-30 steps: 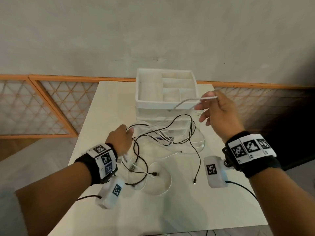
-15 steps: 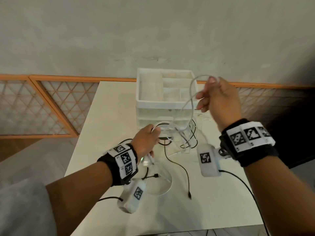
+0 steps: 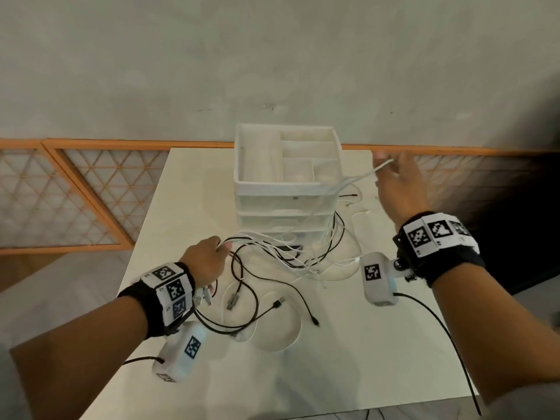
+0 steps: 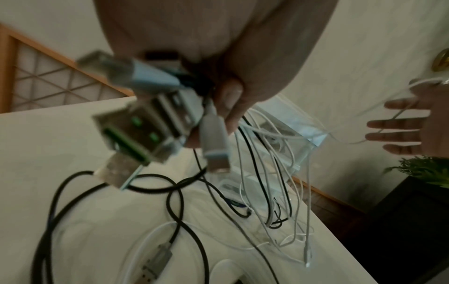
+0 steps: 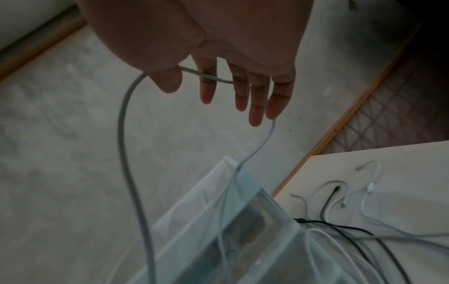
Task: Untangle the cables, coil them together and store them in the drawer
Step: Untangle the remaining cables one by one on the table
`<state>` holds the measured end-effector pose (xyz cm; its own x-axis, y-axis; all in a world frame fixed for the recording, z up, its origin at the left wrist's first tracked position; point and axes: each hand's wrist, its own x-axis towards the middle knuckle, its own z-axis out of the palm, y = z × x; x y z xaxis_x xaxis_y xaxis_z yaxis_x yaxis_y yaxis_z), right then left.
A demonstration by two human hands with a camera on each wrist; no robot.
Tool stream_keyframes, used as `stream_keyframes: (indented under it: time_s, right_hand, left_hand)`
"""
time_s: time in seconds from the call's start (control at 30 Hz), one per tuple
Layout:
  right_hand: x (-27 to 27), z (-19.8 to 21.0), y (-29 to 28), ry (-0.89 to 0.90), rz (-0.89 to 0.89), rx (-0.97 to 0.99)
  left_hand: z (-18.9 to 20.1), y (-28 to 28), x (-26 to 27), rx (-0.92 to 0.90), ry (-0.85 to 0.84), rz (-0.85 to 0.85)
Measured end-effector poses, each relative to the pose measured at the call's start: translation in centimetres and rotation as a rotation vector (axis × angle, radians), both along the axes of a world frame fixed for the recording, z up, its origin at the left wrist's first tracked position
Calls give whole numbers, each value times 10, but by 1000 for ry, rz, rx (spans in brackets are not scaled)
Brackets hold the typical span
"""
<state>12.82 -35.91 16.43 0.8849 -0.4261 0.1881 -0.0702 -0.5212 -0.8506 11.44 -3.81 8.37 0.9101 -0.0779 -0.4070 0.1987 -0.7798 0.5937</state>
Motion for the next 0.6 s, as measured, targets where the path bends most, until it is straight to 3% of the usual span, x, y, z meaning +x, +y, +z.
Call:
stream_keyframes:
  time_s: [0.1,0.3,0.37,0.5,0.53,0.6]
  right_hand:
    - [-1,-7,4,32,29,-126]
    - [14,14,4,-128,61,-226]
    - [20,34,3,-166,65,-201]
    - [24,52,2,-476,21,-7]
    - [26,50,2,-441,47,-41]
    - [33,36,-2,-175,148,-183]
  left_hand:
    - [3,4,1,-49,11,90]
    - [25,-13,10,-293,-50,216]
    - [33,-17,13,-401,-48,260]
    - [40,-17,17,-490,-67,338]
    - [41,-17,18,-488,-76,344]
    - [43,-16,17,-472,-97,331]
